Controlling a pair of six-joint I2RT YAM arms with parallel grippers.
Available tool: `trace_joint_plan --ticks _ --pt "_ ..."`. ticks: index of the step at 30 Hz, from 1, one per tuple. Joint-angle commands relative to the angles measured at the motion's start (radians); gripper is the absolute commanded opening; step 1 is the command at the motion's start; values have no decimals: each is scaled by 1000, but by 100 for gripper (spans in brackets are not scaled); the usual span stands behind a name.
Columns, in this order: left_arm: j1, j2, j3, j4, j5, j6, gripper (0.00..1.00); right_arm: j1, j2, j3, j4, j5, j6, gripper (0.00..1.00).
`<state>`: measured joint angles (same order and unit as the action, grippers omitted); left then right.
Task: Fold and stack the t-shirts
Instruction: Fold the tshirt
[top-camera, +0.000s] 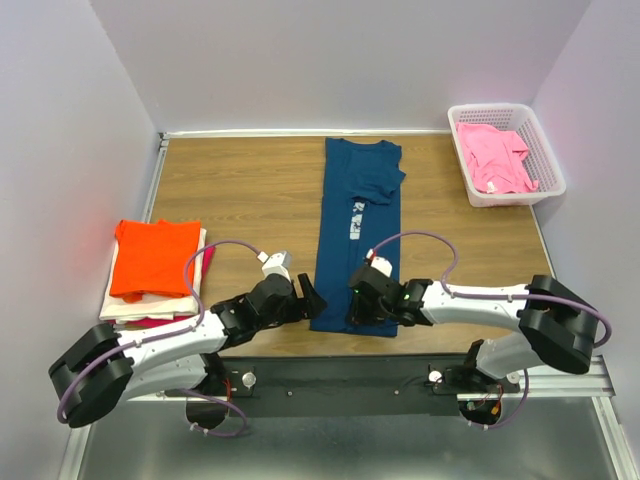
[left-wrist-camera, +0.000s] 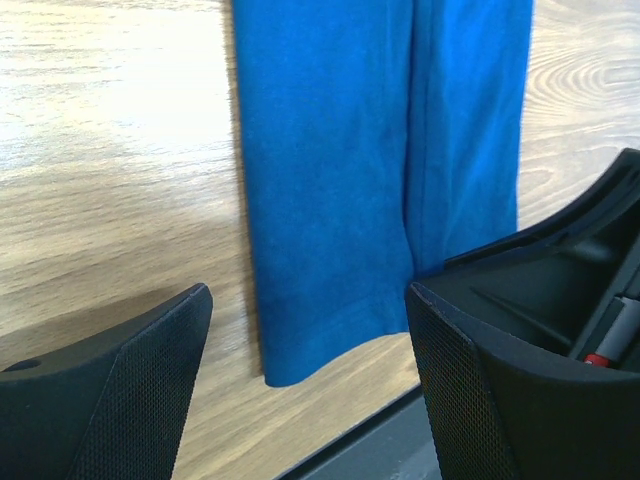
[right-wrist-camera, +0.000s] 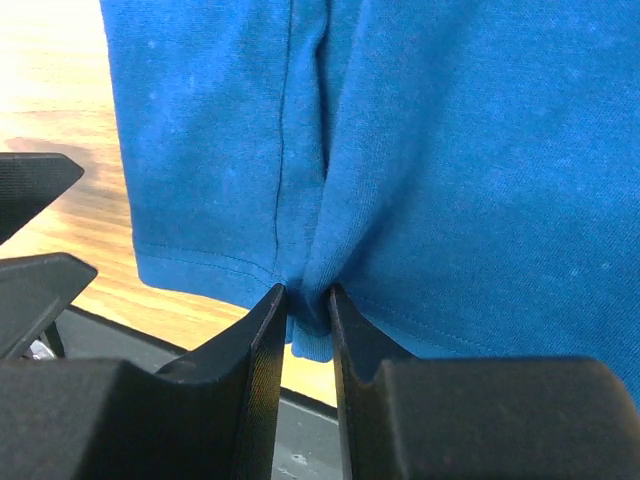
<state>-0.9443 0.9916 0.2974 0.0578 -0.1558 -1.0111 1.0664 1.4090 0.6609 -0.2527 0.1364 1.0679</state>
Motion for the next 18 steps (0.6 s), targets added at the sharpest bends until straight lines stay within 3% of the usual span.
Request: trace_joint_plan --ticks 1,7,13,18 --pt "4 31 25 8 -11 32 85 9 -19 -14 35 -1 26 32" --pt "4 77 42 8 7 66 79 9 -186 -43 -17 54 47 43" --pt "4 79 51 -4 9 89 68 7 -310 -105 -192 153 124 44" --pt "4 79 52 -9 18 92 66 9 -370 -149 -328 215 190 44"
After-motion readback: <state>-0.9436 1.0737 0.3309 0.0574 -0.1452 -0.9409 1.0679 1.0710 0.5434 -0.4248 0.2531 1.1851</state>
